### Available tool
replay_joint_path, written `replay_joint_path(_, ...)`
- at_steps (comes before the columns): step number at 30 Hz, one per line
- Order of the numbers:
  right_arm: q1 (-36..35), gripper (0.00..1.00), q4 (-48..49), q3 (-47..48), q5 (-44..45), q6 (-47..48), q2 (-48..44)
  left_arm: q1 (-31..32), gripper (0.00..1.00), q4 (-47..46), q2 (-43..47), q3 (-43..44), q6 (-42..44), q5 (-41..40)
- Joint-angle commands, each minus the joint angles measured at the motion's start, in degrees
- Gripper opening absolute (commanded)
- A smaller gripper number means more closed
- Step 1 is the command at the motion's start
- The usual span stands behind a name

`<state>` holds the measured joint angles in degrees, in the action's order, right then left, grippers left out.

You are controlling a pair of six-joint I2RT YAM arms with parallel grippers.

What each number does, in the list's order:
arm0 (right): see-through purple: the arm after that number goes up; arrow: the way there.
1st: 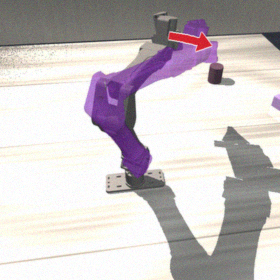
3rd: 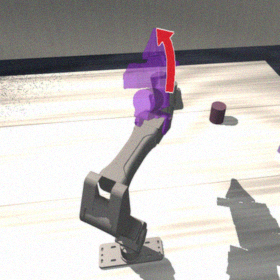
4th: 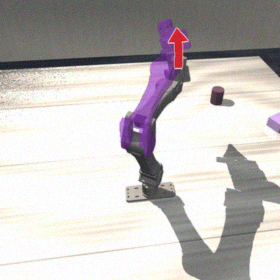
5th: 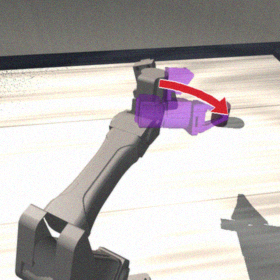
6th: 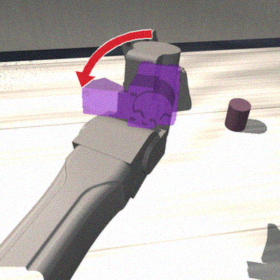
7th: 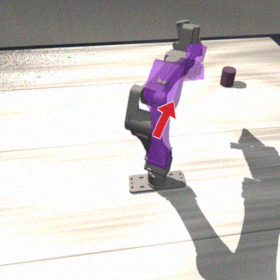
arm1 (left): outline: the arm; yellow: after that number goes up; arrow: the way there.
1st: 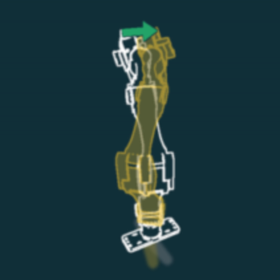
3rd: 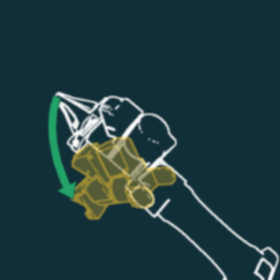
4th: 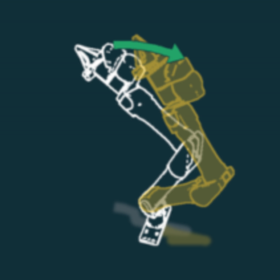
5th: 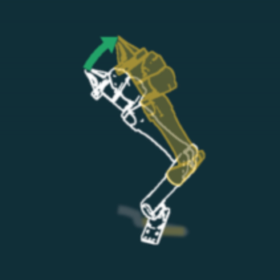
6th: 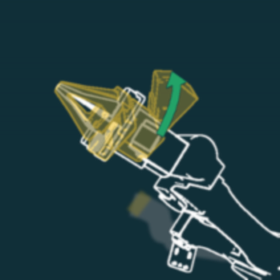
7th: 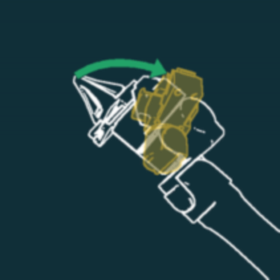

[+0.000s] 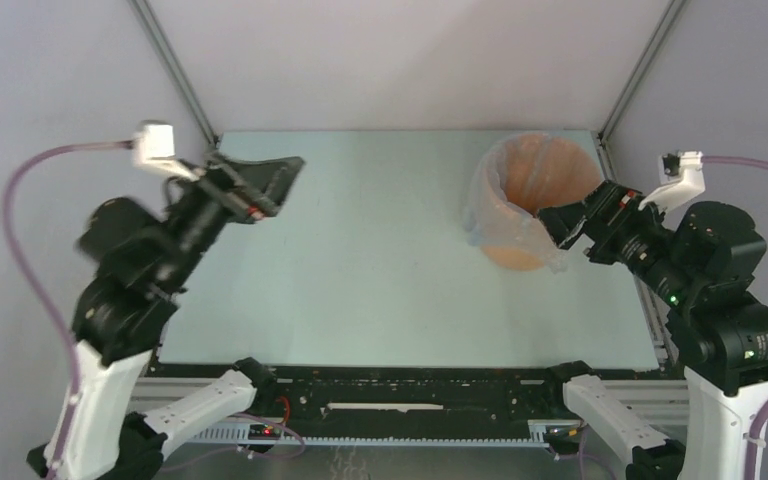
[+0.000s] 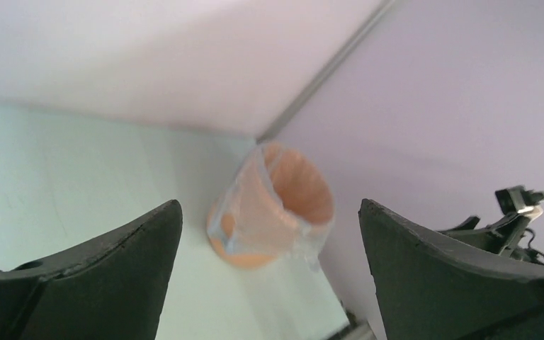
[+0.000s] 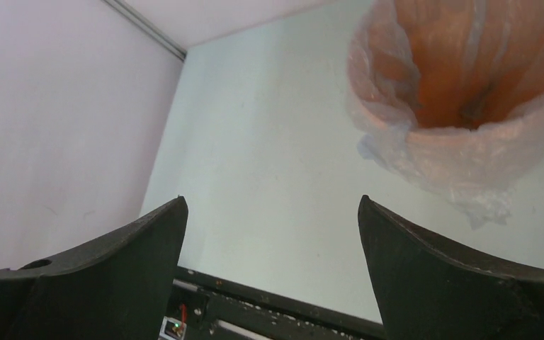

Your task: Put the trash bags into the trash bin

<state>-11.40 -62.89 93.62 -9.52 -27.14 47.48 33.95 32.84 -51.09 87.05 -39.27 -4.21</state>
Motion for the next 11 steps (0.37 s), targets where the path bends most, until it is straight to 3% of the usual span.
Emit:
replay_joint_path(1,-0.29,1.0,2.95,6.23,-1.37,0.59,2.61,0.15,1.0,5.58,2.82,8.18,13.17,-10.57)
replay_joint_path(5,-0.29,1.0,2.47,9.83,-1.68,-0.08,4.21,0.14,1.0,7.74,4.98,13.75,16.81,-15.89)
replay_joint_path(11,-0.38,1.0,4.73,7.98,-1.65,-0.8,2.71,0.14,1.0,7.19,6.21,14.3,19.19,-18.75)
